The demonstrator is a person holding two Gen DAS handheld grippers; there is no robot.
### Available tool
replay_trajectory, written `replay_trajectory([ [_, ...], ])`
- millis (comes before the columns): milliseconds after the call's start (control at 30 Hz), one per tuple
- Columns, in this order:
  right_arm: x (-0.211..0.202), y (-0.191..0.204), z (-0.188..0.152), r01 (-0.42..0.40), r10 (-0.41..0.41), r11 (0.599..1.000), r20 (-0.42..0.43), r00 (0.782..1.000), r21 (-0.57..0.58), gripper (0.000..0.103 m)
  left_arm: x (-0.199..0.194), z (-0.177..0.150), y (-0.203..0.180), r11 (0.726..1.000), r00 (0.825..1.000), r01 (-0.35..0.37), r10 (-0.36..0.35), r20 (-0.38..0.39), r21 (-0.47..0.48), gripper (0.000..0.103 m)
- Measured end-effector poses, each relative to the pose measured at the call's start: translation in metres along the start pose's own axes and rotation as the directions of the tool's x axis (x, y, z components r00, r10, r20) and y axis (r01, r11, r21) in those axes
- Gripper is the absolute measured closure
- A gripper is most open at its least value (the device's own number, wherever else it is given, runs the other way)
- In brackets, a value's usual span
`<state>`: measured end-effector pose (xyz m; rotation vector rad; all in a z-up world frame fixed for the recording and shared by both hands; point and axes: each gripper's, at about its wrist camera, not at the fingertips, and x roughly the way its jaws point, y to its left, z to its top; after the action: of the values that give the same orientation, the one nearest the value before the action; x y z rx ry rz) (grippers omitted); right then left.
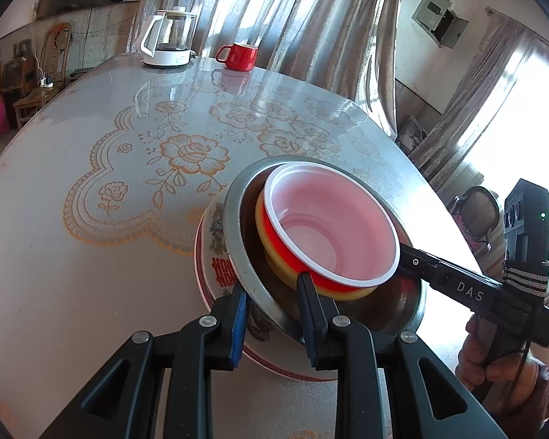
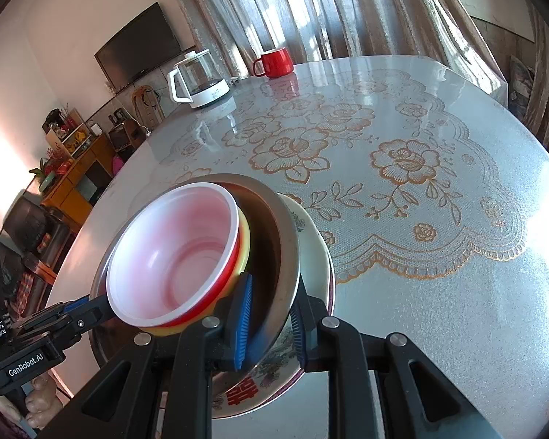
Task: Organize plates and bowls
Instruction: 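Lower the steel bowl onto the plate stack and open the left gripper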
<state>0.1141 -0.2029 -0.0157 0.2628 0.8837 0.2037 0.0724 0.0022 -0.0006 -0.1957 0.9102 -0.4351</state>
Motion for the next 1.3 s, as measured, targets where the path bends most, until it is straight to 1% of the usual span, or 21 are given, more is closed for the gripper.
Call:
replay_trajectory([
  [33,0.000,0.000,0.000,-0.009,0.009,1.000,-0.003,1.000,0.007,0.082,0.000,0.000,0.000,1.000,1.000,0.000,0.000,-0.001,-0.002,0.077],
  [167,-0.004,-0.003,0.000,-0.027,0.027,0.999,-0.003,1.000,0.023,0.081,0.000,0.000,0.000,1.000,1.000,0.004,-0.004,-0.002,-0.003,0.077],
  [233,-0.006,-0.003,0.000,-0.033,0.033,0.999,0.001,0.999,0.023,0.079,-0.001,-0.001,-0.001,1.000,1.000,0.003,-0.003,0.000,-0.001,0.076],
  [467,-0.015,-0.005,-0.002,-0.043,0.042,0.998,0.019,0.999,0.043,0.078,-0.005,-0.005,-0.001,1.000,1.000,0.007,-0.007,0.013,-0.001,0.075],
  [633,-0.021,-0.004,-0.003,-0.033,0.031,0.998,0.041,0.999,0.045,0.078,-0.010,-0.008,0.000,1.000,1.000,0.012,-0.012,0.027,-0.001,0.075],
  [733,-0.022,-0.001,-0.005,-0.012,0.010,0.999,0.050,0.999,0.034,0.081,-0.013,-0.009,0.000,1.000,0.999,0.011,-0.011,0.035,0.002,0.075],
  [800,-0.022,0.001,-0.007,0.000,-0.001,1.000,0.045,0.999,0.018,0.082,-0.014,-0.010,-0.001,1.000,0.999,0.011,-0.011,0.036,0.003,0.074],
  [933,-0.021,0.002,-0.010,-0.005,0.005,1.000,0.029,1.000,0.020,0.082,-0.015,-0.012,-0.001,1.000,0.999,0.010,-0.010,0.038,0.005,0.074],
  [1300,-0.020,0.007,-0.015,0.011,-0.011,1.000,0.023,1.000,-0.002,0.082,-0.023,-0.015,-0.007,0.999,0.997,-0.032,0.030,0.064,0.022,0.074],
])
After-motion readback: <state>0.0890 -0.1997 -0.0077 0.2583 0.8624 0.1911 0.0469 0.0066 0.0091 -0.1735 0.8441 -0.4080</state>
